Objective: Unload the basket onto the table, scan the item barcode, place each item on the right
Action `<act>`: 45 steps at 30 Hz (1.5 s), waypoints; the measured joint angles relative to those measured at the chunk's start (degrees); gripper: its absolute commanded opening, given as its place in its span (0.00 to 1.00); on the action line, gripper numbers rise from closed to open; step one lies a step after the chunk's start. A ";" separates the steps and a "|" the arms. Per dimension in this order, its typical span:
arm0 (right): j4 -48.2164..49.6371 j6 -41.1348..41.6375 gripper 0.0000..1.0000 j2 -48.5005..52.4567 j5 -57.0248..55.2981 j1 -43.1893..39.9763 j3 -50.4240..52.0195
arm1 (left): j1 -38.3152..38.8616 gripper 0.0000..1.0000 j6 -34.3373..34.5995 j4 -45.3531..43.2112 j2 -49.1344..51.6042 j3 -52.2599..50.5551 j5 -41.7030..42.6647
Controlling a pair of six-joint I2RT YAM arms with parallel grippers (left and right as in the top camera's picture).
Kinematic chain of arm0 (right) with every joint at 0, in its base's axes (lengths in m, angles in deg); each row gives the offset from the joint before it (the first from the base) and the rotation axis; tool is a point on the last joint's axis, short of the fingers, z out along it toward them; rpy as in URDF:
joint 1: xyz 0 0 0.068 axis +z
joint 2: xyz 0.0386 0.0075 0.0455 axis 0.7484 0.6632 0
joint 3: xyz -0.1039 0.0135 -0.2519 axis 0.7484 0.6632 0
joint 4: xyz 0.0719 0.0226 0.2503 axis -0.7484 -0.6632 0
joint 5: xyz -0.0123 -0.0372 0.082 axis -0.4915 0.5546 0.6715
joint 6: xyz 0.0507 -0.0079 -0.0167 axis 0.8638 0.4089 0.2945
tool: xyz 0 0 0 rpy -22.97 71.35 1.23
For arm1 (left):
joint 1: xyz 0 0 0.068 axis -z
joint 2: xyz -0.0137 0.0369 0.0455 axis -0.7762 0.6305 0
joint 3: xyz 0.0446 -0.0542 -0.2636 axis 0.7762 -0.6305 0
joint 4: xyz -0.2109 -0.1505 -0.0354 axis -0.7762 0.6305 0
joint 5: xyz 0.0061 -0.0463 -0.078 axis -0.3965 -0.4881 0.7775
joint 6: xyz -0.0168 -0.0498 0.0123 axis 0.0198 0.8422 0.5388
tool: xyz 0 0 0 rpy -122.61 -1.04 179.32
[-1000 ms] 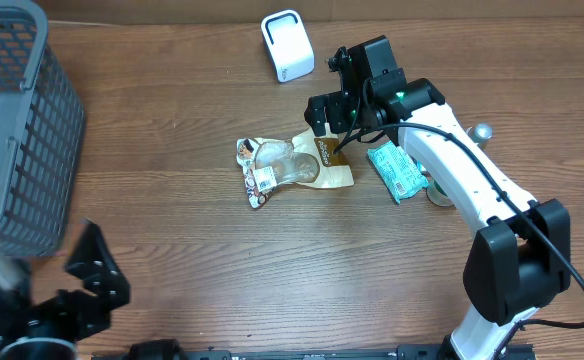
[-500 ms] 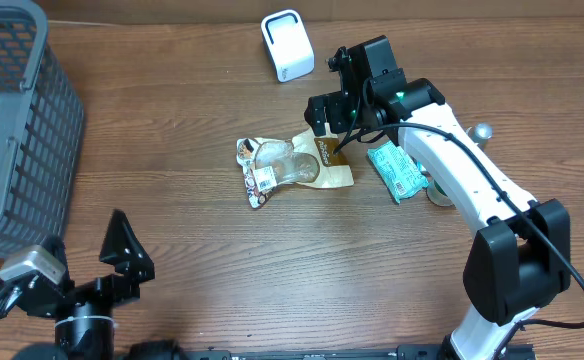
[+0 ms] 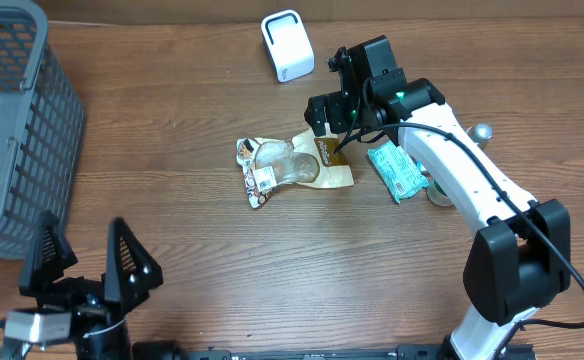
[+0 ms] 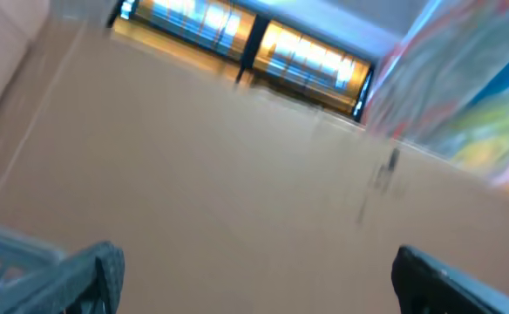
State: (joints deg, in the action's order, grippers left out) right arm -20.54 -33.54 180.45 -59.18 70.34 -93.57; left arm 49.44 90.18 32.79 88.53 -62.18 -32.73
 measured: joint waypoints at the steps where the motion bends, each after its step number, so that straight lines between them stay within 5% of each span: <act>1: -0.04 -0.04 1.00 0.00 0.02 0.00 0.00 | 0.00 1.00 0.00 -2.45 -0.39 -1.36 0.15; 12: -0.02 -0.02 1.00 0.00 0.04 0.00 0.00 | 0.02 0.99 0.00 -21.66 -0.61 -18.36 1.11; 17: -0.04 0.00 1.00 0.00 0.02 0.00 0.00 | 0.02 0.99 0.00 -22.23 -0.61 -22.93 1.05; 28: -0.04 -0.02 1.00 0.00 0.02 0.00 0.00 | 0.02 0.99 -1.11 -3.13 -0.70 -24.65 -1.62; 45: -0.07 -0.02 1.00 0.00 -0.15 0.00 0.00 | 0.02 1.00 -18.12 16.20 -0.70 -24.68 -1.31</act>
State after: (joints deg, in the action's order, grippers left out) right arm -20.60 -33.56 180.45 -59.34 70.34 -93.57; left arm 49.46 72.06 48.99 87.83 -86.86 -34.04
